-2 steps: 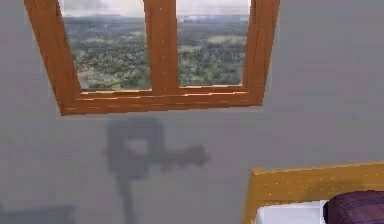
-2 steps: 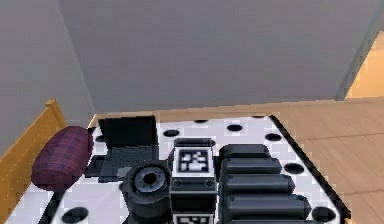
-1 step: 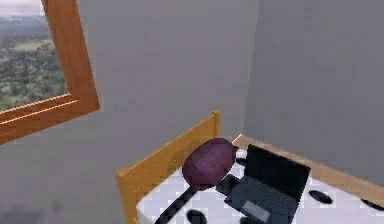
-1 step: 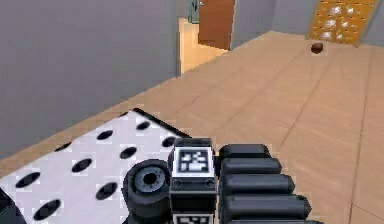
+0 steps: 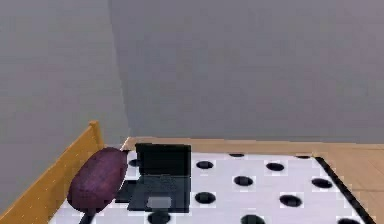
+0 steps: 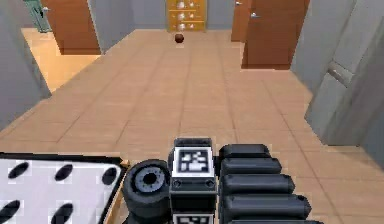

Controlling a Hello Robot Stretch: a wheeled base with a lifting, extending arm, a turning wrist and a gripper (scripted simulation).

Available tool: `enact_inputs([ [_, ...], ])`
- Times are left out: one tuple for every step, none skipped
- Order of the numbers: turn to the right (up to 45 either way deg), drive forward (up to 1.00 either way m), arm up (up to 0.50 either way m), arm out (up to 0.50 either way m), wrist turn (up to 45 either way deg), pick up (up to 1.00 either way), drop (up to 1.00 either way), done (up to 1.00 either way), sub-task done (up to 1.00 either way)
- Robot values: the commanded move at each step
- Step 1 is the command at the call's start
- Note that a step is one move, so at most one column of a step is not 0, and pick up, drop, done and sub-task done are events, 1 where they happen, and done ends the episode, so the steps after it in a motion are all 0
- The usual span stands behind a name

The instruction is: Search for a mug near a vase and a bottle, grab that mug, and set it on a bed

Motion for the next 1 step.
enact_inputs([
  [-45.0,0.00,0.00,0.00,0.0,0.00,0.00,0.00,0.00],
])
